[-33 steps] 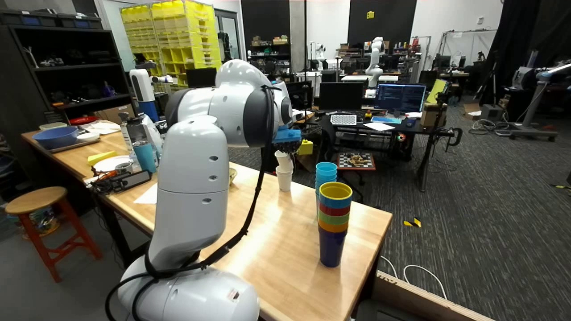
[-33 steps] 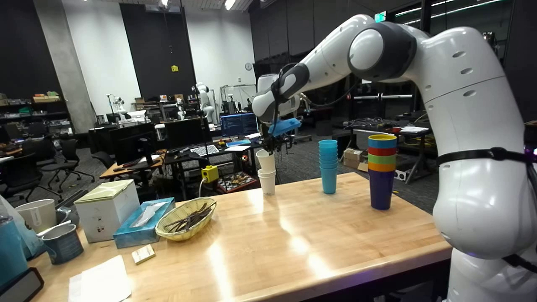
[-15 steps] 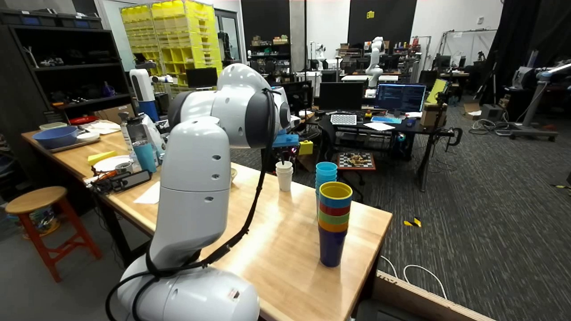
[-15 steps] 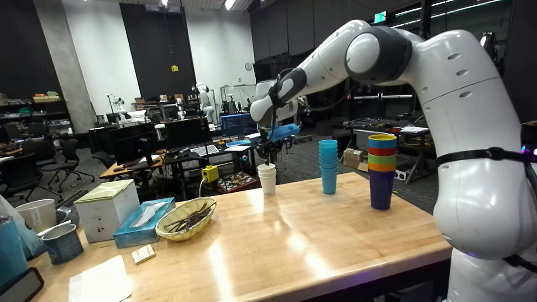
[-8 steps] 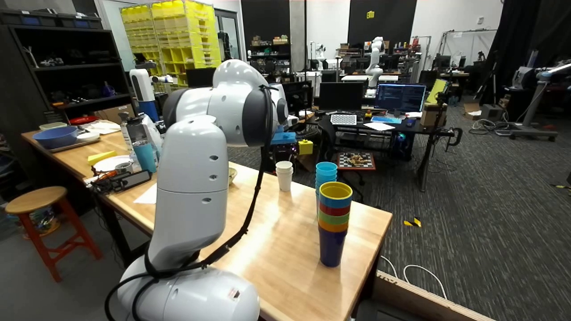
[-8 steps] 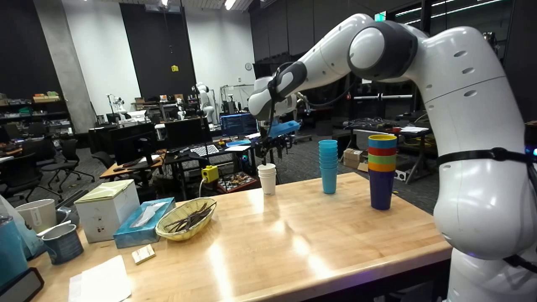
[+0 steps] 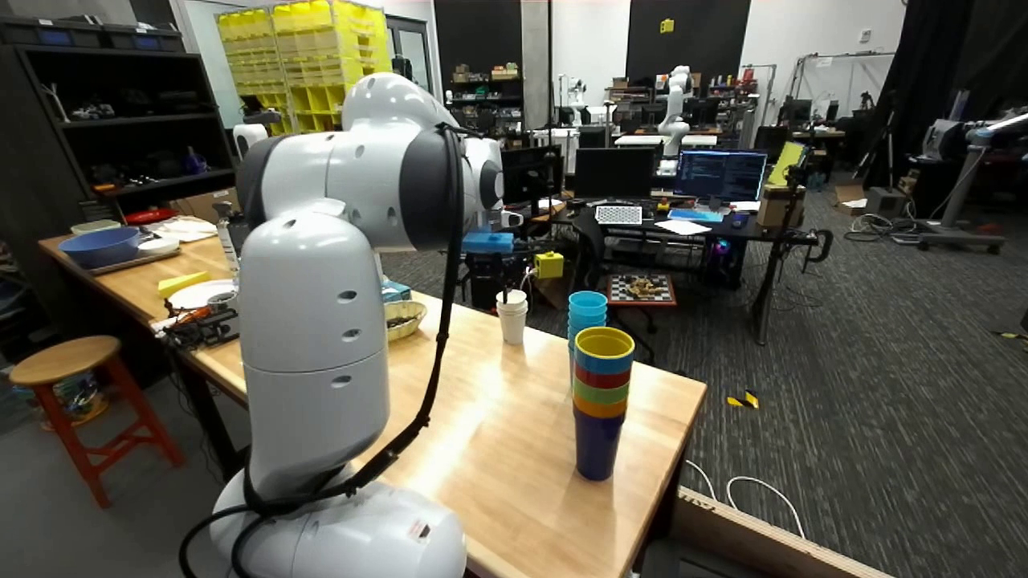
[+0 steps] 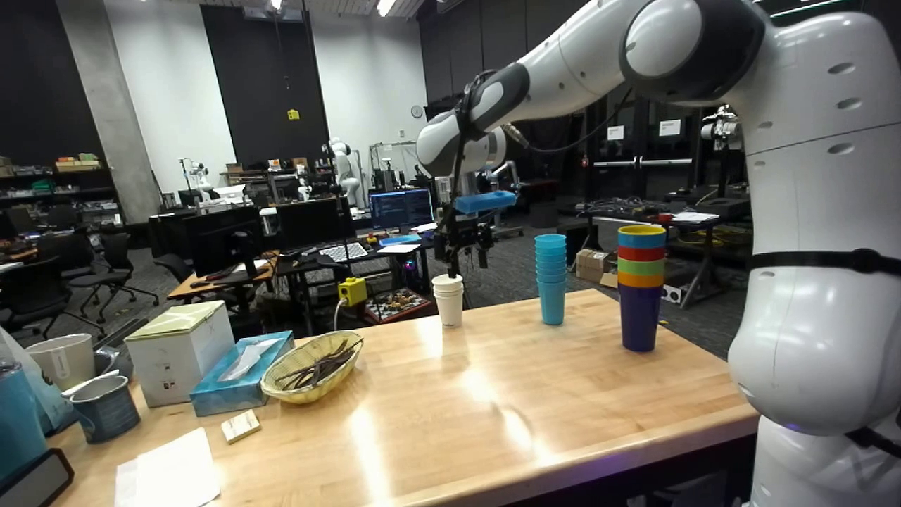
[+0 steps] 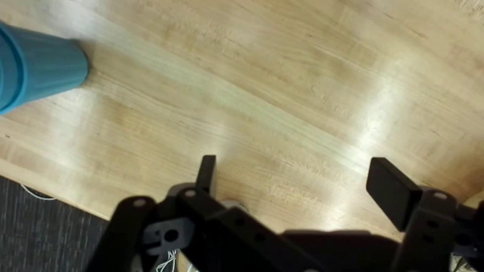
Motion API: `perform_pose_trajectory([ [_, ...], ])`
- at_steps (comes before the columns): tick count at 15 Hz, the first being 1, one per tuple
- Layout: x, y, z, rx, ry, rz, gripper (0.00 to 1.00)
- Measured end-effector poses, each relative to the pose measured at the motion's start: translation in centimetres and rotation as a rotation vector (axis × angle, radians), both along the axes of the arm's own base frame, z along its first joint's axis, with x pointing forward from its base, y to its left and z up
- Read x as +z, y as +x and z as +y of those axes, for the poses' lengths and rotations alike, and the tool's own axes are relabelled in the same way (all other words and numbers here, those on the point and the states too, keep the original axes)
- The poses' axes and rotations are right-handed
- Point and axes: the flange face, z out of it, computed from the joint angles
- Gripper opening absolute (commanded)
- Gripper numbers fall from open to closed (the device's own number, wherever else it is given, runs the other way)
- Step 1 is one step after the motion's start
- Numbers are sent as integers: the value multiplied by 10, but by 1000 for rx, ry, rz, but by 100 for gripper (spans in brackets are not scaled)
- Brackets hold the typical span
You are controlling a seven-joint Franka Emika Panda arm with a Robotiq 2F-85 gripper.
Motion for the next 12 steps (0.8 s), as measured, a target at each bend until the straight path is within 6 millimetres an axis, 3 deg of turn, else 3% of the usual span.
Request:
perform_pose_trajectory([
  [3, -8, -24, -7, -1, 31, -20, 100],
  [12, -60, -88, -42, -63, 136, -162, 100],
])
